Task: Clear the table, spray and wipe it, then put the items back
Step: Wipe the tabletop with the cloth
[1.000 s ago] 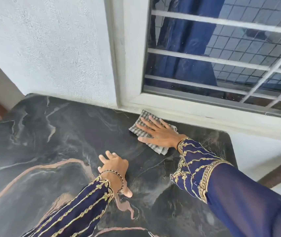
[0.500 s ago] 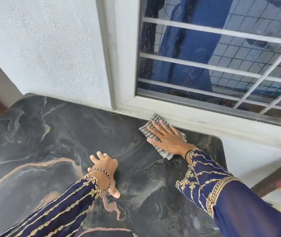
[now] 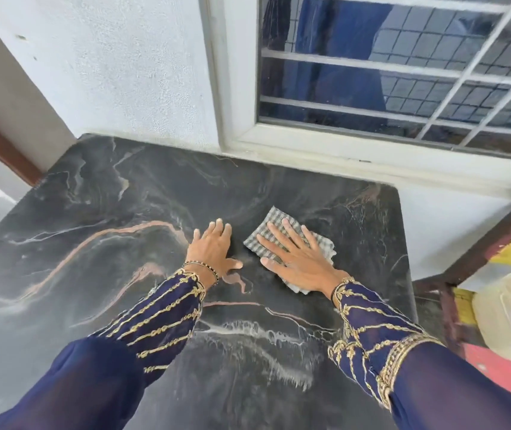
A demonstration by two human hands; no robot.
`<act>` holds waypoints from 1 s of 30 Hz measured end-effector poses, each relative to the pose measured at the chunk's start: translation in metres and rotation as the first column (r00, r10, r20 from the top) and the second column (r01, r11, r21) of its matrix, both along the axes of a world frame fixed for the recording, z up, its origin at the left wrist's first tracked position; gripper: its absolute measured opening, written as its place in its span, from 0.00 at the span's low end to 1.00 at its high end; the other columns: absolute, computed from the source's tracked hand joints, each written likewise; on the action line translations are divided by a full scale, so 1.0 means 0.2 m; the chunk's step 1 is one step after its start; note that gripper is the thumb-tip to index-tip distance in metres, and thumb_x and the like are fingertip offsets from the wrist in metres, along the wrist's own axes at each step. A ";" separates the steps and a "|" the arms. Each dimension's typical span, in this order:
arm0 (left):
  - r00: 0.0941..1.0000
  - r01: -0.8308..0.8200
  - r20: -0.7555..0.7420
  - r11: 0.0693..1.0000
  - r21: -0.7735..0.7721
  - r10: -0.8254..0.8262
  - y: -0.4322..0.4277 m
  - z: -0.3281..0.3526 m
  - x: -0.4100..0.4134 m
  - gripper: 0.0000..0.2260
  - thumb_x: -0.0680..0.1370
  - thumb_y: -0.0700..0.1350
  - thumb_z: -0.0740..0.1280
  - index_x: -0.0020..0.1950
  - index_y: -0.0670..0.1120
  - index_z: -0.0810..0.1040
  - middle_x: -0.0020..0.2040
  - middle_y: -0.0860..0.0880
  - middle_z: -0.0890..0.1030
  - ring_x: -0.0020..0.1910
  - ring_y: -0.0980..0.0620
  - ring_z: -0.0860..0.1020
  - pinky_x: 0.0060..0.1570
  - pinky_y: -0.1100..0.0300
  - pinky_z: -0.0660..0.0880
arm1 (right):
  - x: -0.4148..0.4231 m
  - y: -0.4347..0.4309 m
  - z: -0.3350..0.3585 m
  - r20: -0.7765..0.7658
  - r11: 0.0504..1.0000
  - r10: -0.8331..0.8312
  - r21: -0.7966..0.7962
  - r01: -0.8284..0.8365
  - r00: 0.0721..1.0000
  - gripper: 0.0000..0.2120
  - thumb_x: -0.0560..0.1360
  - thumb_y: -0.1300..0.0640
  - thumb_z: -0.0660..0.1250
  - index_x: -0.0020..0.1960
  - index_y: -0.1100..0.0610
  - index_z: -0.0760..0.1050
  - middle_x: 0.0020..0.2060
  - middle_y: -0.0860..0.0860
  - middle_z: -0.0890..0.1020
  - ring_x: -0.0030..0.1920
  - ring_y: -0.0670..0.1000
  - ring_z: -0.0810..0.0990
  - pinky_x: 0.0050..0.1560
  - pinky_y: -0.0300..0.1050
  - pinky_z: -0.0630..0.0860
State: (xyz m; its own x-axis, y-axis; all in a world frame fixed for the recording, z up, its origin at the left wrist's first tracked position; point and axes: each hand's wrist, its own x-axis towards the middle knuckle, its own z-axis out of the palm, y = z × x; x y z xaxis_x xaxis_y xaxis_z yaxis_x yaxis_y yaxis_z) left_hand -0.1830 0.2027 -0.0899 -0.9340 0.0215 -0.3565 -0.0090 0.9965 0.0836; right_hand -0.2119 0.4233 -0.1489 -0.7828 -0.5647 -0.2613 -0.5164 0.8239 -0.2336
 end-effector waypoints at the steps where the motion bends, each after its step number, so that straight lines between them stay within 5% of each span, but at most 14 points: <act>1: 0.997 0.031 -0.072 1.000 0.000 -0.031 0.01 -0.03 0.11 0.34 0.77 0.57 0.64 0.77 0.43 0.55 0.78 0.44 0.55 0.78 0.47 0.54 0.75 0.44 0.54 | 0.11 -0.01 0.00 -0.013 1.000 0.007 -0.006 -0.007 1.000 0.28 0.79 0.29 0.37 0.77 0.30 0.33 0.79 0.37 0.33 0.79 0.46 0.28 0.78 0.56 0.28; 5: 0.978 0.099 -0.197 0.987 0.130 -0.072 0.06 -0.10 0.53 0.23 0.81 0.48 0.56 0.76 0.45 0.61 0.78 0.46 0.60 0.77 0.48 0.59 0.75 0.46 0.53 | 0.51 -0.03 0.01 -0.031 0.999 0.050 -0.016 -0.051 0.998 0.27 0.80 0.30 0.37 0.76 0.30 0.33 0.80 0.38 0.33 0.79 0.47 0.28 0.78 0.56 0.28; 14: 0.984 0.119 -0.159 0.953 0.280 -0.077 0.06 -0.06 1.18 0.24 0.75 0.38 0.60 0.72 0.44 0.67 0.76 0.46 0.65 0.75 0.48 0.64 0.75 0.46 0.54 | 1.22 -0.08 0.03 -0.083 0.992 0.118 0.044 -0.114 0.990 0.27 0.84 0.35 0.43 0.81 0.37 0.49 0.83 0.44 0.43 0.82 0.51 0.37 0.80 0.61 0.39; 24: 0.985 0.165 -0.100 0.936 0.310 -0.141 0.10 -0.01 1.35 0.25 0.77 0.39 0.59 0.74 0.46 0.65 0.77 0.48 0.61 0.77 0.53 0.57 0.77 0.49 0.50 | 1.61 0.12 0.06 -0.111 0.977 0.211 0.041 -0.208 0.971 0.26 0.85 0.38 0.44 0.82 0.38 0.48 0.83 0.43 0.44 0.82 0.52 0.38 0.80 0.59 0.36; 30: 0.982 0.185 -0.087 0.936 0.301 -0.166 0.14 -0.01 1.26 0.22 0.80 0.44 0.57 0.75 0.47 0.65 0.78 0.49 0.61 0.77 0.52 0.57 0.77 0.50 0.50 | 1.59 0.35 0.10 0.020 0.983 0.183 0.000 -0.183 0.983 0.25 0.86 0.39 0.45 0.81 0.35 0.42 0.82 0.39 0.39 0.81 0.46 0.34 0.78 0.54 0.29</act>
